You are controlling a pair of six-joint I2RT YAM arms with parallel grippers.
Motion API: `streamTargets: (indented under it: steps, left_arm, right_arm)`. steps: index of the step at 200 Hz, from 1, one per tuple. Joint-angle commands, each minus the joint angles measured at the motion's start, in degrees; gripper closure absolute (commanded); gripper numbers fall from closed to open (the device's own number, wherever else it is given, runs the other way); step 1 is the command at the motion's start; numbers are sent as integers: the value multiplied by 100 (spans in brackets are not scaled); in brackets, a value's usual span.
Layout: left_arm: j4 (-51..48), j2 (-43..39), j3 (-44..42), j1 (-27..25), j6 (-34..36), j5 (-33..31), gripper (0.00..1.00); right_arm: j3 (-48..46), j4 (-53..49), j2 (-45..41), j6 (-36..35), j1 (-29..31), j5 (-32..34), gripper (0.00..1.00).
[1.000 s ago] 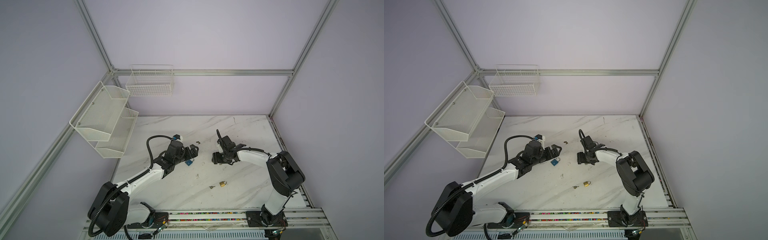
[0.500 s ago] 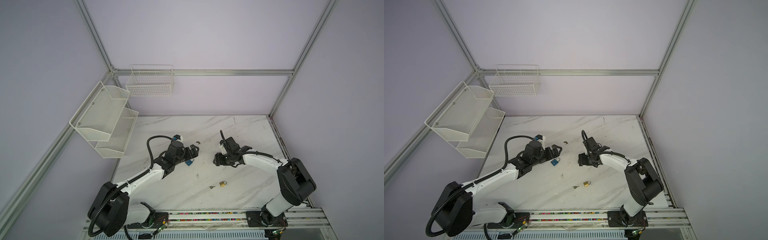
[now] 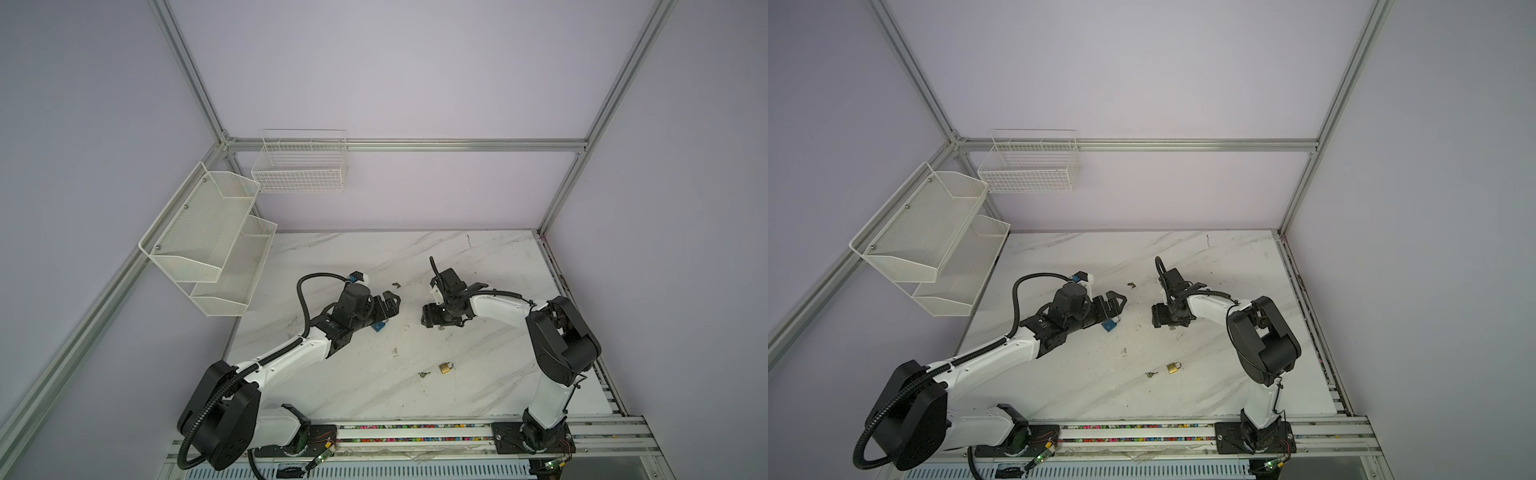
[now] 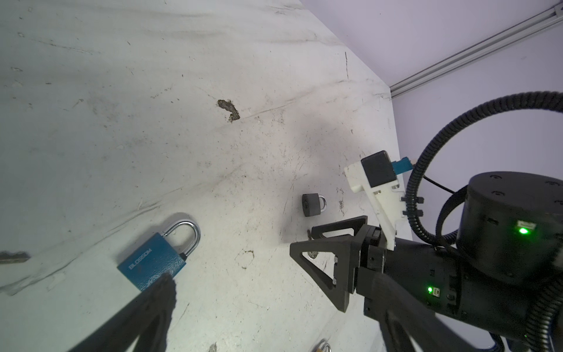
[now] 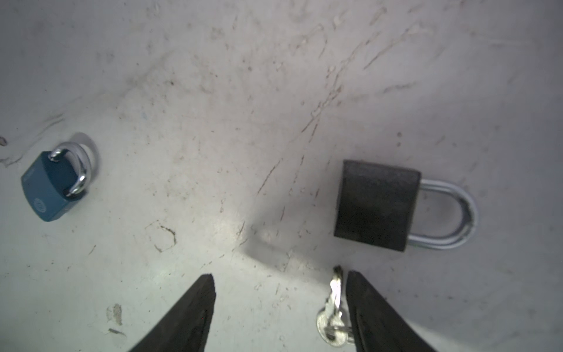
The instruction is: Unlock with the key
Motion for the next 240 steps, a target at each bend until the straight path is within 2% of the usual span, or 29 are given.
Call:
streamTargets:
  steps: [1,81,143,208,240]
  left_arm:
    - [-3,-232,154,-10,-69,-132,0]
    - [-137,-167,297,-45,11,88,0]
    - [-162,-174,307,-119,-50,65,0]
    - [-162,-120,400,-312,-138,-90,0]
    - [-160,-139,391,-356,-203,-104,0]
  right_arm:
    - [-35,-175,-56,-115,-19,89,28]
    - [-617,-343,-659,30,-19,-207,28]
    - [-964,115,-1208,447,249,-632,31]
    - [-484,-415,-985,360,209,310,32]
    - [-279,-447,-827,200,203,557,33]
